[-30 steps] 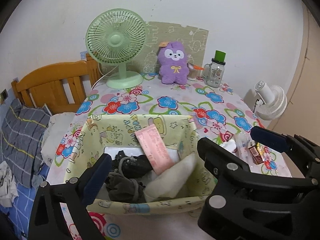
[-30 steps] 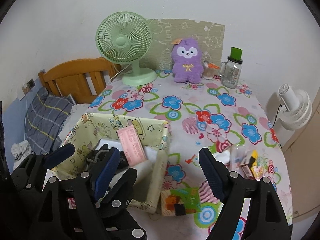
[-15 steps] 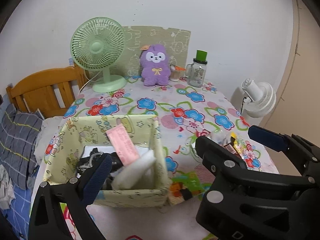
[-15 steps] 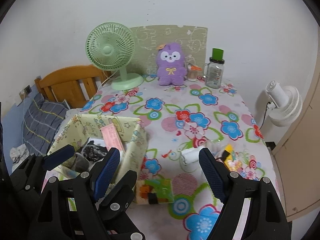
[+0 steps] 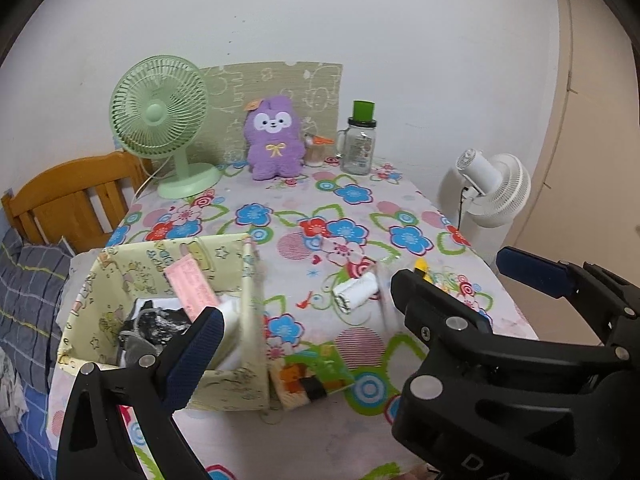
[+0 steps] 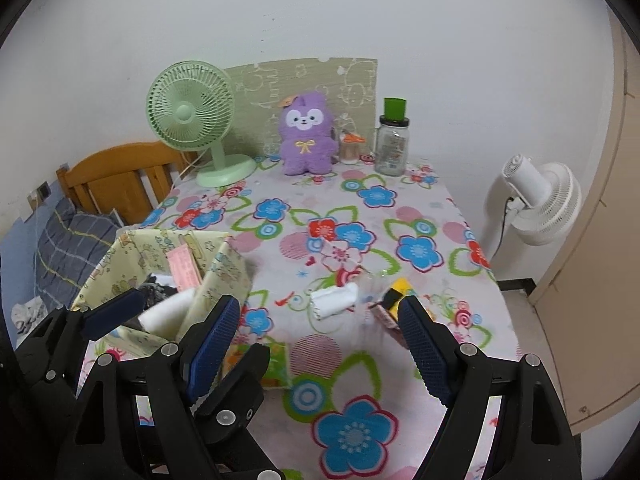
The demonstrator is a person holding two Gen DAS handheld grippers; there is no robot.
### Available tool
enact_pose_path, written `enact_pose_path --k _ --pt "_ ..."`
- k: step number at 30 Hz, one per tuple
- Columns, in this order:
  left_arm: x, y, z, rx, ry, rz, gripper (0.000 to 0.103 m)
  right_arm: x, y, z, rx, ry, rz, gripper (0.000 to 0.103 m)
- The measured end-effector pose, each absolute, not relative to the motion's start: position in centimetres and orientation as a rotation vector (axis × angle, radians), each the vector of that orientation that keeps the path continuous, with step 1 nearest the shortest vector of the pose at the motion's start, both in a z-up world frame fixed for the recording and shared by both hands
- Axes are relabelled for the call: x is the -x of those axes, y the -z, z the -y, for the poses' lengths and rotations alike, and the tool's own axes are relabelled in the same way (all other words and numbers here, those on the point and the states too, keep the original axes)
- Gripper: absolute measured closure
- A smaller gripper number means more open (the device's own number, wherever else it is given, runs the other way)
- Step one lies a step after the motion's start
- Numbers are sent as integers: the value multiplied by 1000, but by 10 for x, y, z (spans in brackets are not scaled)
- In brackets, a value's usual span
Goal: Organize soft objects
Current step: 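Move both tools back to the remaining items on the table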
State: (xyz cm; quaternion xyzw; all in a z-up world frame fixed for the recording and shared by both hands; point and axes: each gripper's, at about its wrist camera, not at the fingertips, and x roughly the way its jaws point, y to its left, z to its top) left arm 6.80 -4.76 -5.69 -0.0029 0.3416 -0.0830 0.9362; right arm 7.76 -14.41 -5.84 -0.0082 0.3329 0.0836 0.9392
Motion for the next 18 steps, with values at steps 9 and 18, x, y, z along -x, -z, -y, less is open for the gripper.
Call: enact_pose_path --k 9,18 --pt "-64 71 75 -6 206 -716 2 -67 65 170 19 -138 -673 19" --pt "-62 92 92 0 186 -754 2 -64 85 193 -9 -141 -703 19"
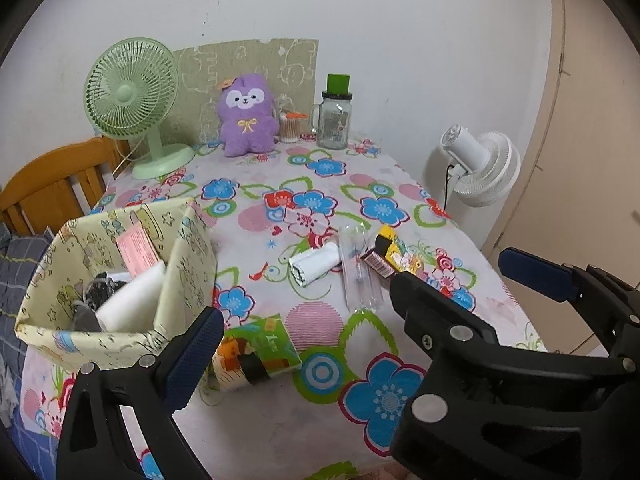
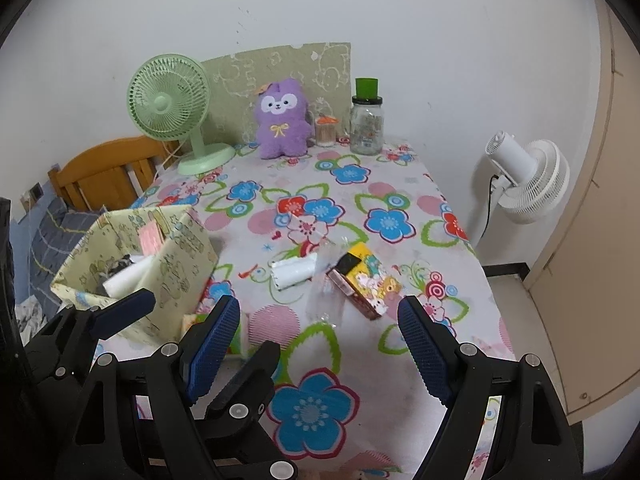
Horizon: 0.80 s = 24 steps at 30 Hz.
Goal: Organize soft objects
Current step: 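Move both tools back to the remaining items on the table, then grasp the green-printed tissue pack with the left tool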
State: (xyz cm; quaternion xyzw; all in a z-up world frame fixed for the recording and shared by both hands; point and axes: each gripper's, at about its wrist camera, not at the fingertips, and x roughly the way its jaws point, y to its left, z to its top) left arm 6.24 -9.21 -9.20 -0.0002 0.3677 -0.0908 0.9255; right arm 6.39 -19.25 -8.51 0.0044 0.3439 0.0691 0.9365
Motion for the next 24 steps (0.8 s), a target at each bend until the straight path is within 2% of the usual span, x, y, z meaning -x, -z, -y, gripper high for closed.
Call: enact_pose_path --k 11,24 --pt "-66 124 89 40 32 -764 2 -77 120 201 -4 -175 -741 19" --pt "-84 160 83 44 -29 -865 2 -94 154 197 7 -202 -800 19"
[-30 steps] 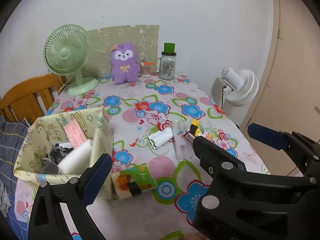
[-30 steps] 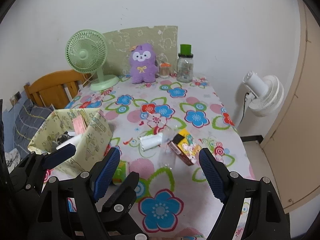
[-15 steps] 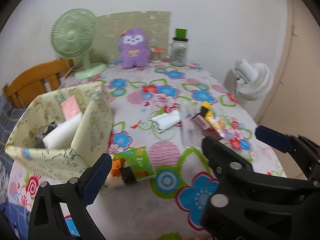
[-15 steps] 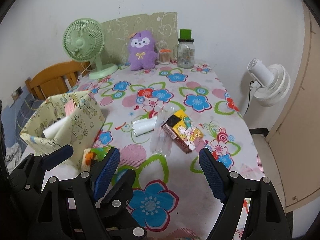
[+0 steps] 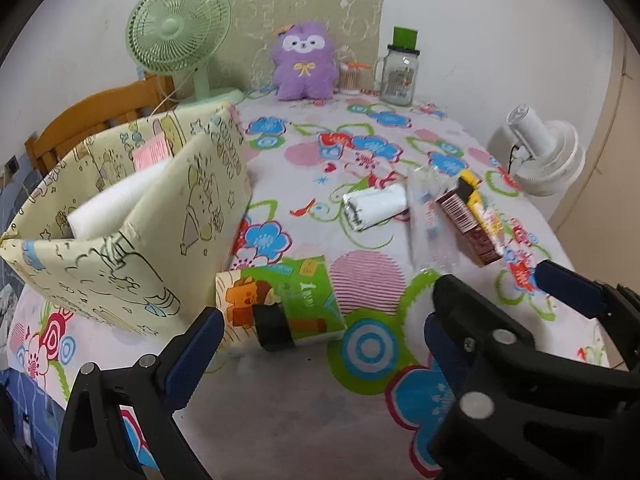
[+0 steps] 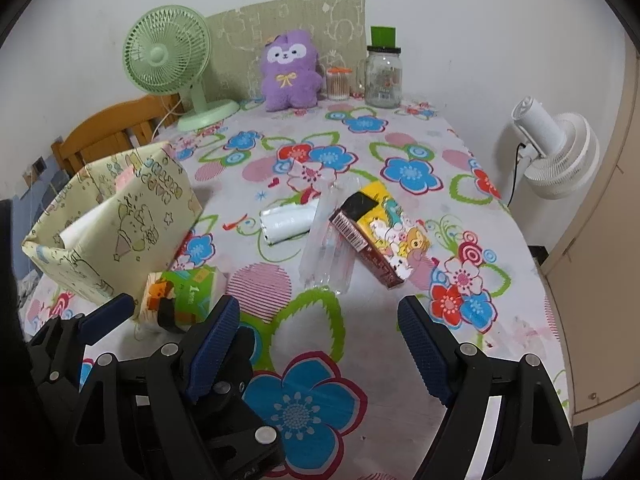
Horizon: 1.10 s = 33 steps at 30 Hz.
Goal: Organize soft objects
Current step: 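Grasp the green-printed tissue pack with the left tool, then push the yellow cartoon snack box aside with the right tool while the left tool holds the tissue pack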
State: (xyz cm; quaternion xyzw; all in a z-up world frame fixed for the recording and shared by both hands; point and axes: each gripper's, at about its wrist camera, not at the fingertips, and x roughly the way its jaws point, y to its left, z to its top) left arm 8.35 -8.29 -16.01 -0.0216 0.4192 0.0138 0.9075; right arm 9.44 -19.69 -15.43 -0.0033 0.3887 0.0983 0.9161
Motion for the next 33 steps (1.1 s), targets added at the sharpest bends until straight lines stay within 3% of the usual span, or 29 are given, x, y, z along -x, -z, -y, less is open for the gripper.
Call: enact_pose_path --k 18,24,26,33 --pt "-96 183 68 96 -71 -931 3 -111 176 189 9 -211 -844 19" --pt "-98 185 69 98 -78 -930 16 -115 181 187 33 -202 -854 19" --pt "-98 184 71 89 -70 -926 27 -116 182 190 18 -201 -858 19" --pt "-101 182 78 80 -40 -911 30 -118 182 199 -3 -181 -857 19"
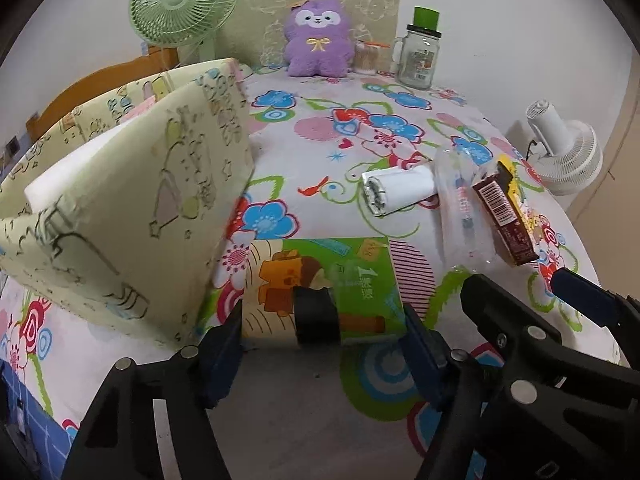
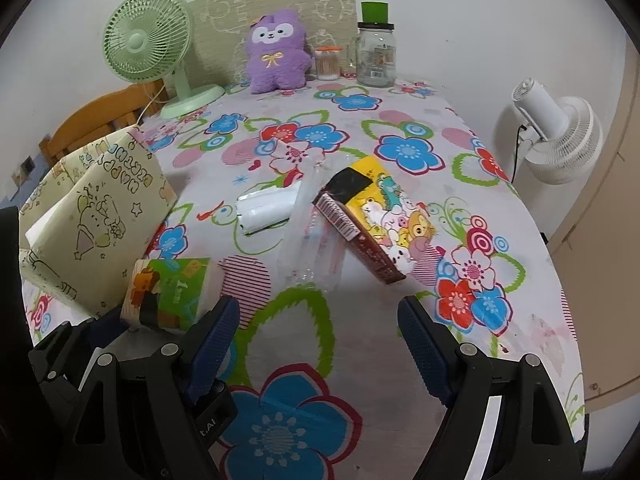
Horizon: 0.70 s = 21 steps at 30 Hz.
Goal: Organize soft objects
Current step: 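Push the yellow cartoon snack box aside with the right tool while the left tool holds the tissue pack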
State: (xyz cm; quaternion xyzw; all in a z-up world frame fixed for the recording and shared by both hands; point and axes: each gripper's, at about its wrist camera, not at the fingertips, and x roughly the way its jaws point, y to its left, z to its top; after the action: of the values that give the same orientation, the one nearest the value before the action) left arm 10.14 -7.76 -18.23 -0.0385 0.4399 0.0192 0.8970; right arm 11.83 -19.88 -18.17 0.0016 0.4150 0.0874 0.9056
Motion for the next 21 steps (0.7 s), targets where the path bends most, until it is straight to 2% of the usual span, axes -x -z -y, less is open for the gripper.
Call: enact_pose_path --k 21 --pt "-145 170 107 16 44 -891 30 -154 176 234 -47 -105 -837 19"
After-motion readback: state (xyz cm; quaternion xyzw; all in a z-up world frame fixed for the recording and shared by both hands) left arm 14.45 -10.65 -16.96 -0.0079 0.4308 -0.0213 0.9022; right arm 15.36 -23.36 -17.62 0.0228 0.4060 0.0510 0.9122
